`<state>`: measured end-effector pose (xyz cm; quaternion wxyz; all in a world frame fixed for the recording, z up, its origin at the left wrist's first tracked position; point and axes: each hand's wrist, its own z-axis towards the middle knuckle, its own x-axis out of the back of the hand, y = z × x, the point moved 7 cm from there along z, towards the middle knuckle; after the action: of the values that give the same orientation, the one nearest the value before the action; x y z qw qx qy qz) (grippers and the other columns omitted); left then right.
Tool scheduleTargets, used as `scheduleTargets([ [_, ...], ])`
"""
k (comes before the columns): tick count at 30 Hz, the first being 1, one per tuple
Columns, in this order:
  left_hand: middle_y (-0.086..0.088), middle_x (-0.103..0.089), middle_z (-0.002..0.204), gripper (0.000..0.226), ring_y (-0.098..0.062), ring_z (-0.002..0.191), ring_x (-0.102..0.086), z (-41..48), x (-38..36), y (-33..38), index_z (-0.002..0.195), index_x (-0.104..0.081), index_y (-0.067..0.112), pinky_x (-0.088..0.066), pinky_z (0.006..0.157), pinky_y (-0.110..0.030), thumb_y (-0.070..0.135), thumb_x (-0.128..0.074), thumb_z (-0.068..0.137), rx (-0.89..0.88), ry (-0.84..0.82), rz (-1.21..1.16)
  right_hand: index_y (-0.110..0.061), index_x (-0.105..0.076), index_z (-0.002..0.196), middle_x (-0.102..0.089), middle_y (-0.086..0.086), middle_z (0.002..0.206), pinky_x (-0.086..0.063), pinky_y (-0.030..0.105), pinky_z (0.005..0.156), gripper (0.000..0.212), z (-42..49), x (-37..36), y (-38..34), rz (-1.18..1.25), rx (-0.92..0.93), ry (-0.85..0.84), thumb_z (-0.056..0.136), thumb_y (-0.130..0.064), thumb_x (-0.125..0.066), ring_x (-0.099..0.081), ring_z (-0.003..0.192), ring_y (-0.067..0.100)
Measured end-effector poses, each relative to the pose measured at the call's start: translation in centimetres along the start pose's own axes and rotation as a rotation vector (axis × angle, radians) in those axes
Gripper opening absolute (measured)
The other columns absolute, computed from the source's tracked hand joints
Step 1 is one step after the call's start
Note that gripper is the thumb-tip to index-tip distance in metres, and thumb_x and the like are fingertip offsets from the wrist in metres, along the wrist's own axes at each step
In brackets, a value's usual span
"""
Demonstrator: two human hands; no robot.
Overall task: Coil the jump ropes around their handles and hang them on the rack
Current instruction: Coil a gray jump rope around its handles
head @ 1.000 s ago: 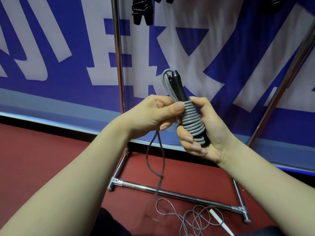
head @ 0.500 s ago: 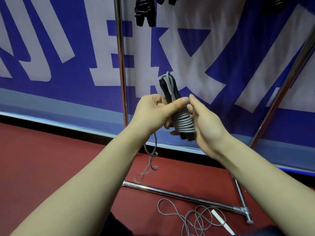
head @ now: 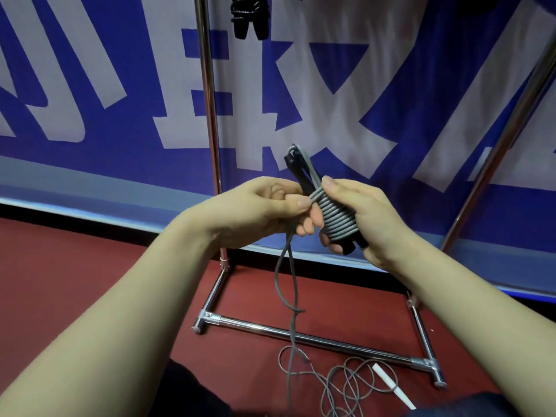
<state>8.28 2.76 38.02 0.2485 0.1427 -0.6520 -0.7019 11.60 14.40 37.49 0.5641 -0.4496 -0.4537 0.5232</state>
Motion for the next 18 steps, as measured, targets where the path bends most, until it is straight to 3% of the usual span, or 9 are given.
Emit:
scheduleTargets([
  [3, -0.008, -0.058, 0.071, 0.017, -0.012, 0.057, -0.049, -0.2, 0.7, 0.5, 0.100, -0.065, -0.001, -0.045, 0.059, -0.020, 0.012, -0.054, 0.098, 0.015, 0.072, 0.130, -0.009, -0.065, 0.095, -0.062, 0.020, 0.071, -0.039, 0.024, 0.039, 0.022, -0.1, 0.3, -0.5, 0.048, 0.002, 0.026, 0.096, -0.029, -0.056, -0.052, 0.046, 0.028],
  [6, -0.001, -0.042, 0.054, 0.019, -0.012, 0.049, -0.035, -0.3, 1.5, 1.3, 0.096, -0.074, 0.013, -0.031, 0.048, -0.021, 0.026, -0.061, 0.093, -0.014, 0.202, 0.249, -0.011, -0.062, 0.092, -0.058, 0.021, 0.068, -0.039, 0.024, 0.037, 0.020, -0.1, 0.6, -0.9, 0.076, -0.010, 0.060, 0.096, -0.030, -0.056, -0.052, 0.043, 0.028],
  [9, -0.008, -0.034, 0.057, 0.021, -0.015, 0.053, -0.029, -0.3, 1.8, 1.8, 0.097, -0.078, 0.024, -0.028, 0.049, -0.022, 0.038, -0.066, 0.087, -0.107, 0.263, 0.245, -0.011, -0.058, 0.093, -0.057, 0.022, 0.068, -0.037, 0.023, 0.037, 0.023, -0.2, 0.5, -1.3, 0.155, -0.032, 0.060, 0.097, -0.033, -0.053, -0.051, 0.040, 0.027],
  [12, -0.005, -0.040, 0.057, 0.018, -0.012, 0.050, -0.035, 0.0, 1.7, 2.0, 0.101, -0.076, 0.024, -0.030, 0.051, -0.021, 0.033, -0.068, 0.088, -0.206, 0.255, 0.178, -0.018, -0.063, 0.100, -0.057, 0.019, 0.066, -0.037, 0.022, 0.033, 0.022, -0.5, -0.8, -1.6, 0.274, -0.072, -0.029, 0.094, -0.036, -0.052, -0.051, 0.037, 0.026],
  [15, 0.003, -0.054, 0.066, 0.039, -0.006, 0.055, -0.043, 0.6, 0.7, 2.0, 0.112, -0.067, 0.016, -0.038, 0.059, -0.015, 0.040, -0.068, 0.082, -0.258, 0.091, 0.001, -0.021, -0.071, 0.080, -0.057, 0.014, 0.061, -0.037, 0.020, 0.029, 0.029, -0.8, -2.1, -1.9, 0.406, -0.108, -0.122, 0.083, -0.042, -0.051, -0.051, 0.033, 0.025],
  [18, 0.005, -0.053, 0.072, 0.048, -0.005, 0.061, -0.043, 0.7, -0.1, 2.3, 0.123, -0.061, 0.011, -0.036, 0.067, -0.020, 0.038, -0.063, 0.084, -0.259, -0.021, -0.090, -0.016, -0.068, 0.059, -0.055, 0.009, 0.056, -0.035, 0.017, 0.028, 0.038, -0.9, -2.5, -1.9, 0.488, -0.143, -0.135, 0.078, -0.043, -0.050, -0.048, 0.030, 0.021],
])
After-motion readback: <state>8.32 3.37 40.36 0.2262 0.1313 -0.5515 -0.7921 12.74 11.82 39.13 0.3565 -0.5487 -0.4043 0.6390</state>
